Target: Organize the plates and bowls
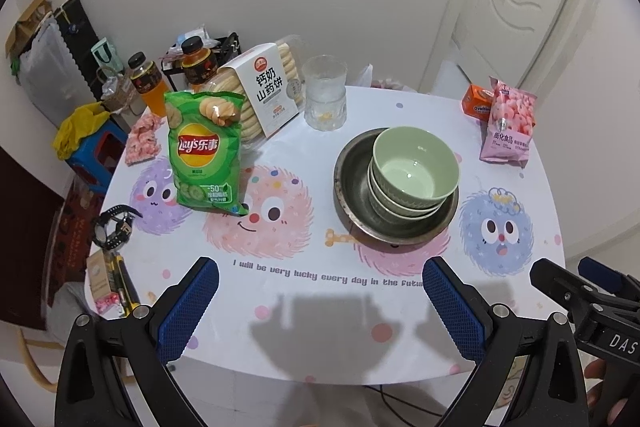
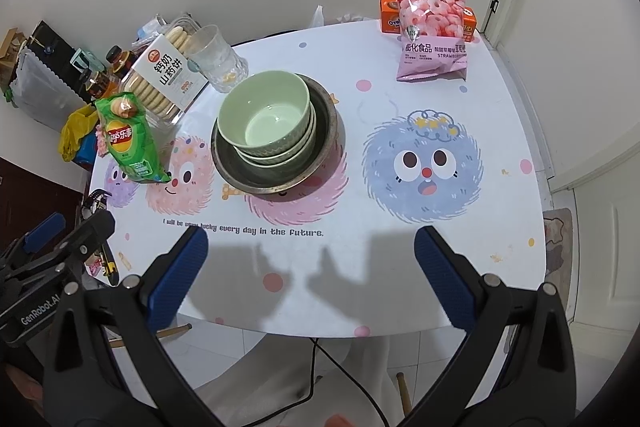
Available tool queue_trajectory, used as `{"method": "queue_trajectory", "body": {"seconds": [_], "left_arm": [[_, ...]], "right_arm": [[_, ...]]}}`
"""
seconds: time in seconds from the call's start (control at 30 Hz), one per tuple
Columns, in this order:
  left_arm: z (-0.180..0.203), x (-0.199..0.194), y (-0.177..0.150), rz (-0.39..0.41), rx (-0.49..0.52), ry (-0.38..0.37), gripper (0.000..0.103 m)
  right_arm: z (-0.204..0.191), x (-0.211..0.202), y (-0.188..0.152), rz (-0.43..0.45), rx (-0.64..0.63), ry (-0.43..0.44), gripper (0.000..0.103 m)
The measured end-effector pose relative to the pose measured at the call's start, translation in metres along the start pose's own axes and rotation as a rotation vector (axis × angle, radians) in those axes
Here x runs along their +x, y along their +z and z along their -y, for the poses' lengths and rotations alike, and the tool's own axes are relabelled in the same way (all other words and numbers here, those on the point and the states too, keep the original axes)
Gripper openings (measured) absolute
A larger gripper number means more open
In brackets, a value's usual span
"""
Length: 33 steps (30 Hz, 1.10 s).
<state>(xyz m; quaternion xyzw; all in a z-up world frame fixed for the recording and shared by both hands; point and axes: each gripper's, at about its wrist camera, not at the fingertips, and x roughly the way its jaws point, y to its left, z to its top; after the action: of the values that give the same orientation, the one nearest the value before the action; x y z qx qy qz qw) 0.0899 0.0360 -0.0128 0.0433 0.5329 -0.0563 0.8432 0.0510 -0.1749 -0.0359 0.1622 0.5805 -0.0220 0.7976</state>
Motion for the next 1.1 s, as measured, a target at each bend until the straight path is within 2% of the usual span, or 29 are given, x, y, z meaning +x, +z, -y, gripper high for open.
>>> {"method": "queue_trajectory", "body": {"seconds": [0.57,1.1], "left_arm": [[0.0032,0.0035,0.0021,-0.008,0.002,-0.027,0.103],[0.0059,0.0084,0.0046,-0.012,0.02,-0.013,0.103]], "right_arm": [[0.0021,-0.0005,0.0013,0.002,0.005,-0.005,0.103],[0.0019,0.0019,0.0033,-0.001,0.007,-0.007,0.103]]}}
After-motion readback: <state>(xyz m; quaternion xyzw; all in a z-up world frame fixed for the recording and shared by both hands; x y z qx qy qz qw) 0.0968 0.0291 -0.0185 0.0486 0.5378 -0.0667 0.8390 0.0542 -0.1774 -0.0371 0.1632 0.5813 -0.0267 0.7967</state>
